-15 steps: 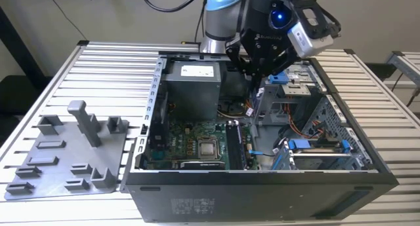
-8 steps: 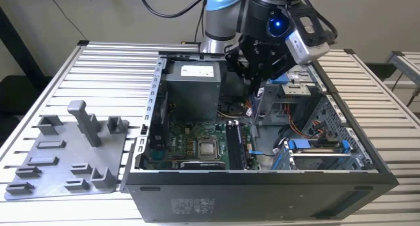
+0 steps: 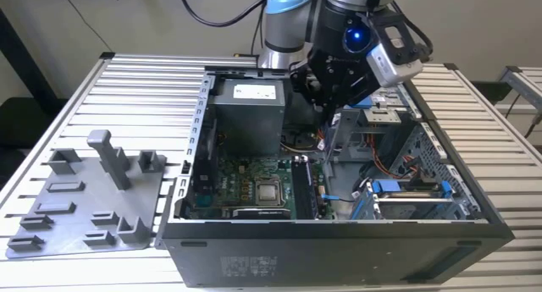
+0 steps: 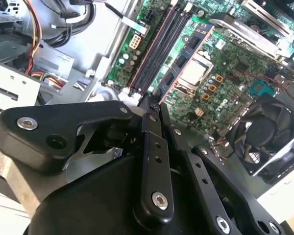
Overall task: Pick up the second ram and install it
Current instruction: 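Insert the second ram into the second slot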
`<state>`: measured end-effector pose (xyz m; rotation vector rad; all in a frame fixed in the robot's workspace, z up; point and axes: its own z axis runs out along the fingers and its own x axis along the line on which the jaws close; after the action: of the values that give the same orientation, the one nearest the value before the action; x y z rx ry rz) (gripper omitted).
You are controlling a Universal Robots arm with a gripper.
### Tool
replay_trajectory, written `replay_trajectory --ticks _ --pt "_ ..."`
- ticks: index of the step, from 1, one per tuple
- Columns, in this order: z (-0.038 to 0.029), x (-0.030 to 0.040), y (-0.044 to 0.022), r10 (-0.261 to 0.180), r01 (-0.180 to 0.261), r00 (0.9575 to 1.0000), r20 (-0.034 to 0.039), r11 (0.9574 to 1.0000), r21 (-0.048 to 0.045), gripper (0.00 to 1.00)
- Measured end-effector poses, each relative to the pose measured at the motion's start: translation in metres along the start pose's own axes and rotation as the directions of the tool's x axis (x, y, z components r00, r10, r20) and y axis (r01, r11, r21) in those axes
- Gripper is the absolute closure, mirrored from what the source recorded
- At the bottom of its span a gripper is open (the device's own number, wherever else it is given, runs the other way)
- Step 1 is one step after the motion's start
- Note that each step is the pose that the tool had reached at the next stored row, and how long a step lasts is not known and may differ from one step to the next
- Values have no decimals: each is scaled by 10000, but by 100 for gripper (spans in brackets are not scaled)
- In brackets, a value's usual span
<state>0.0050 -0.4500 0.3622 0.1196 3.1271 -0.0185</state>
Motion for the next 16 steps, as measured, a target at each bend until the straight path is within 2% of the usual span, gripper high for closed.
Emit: replay_trajectory --ticks 11,16 --pt "127 2 2 -148 148 9999 2 9999 2 86" --pt "163 2 2 -180 180 9998 2 9998 3 86"
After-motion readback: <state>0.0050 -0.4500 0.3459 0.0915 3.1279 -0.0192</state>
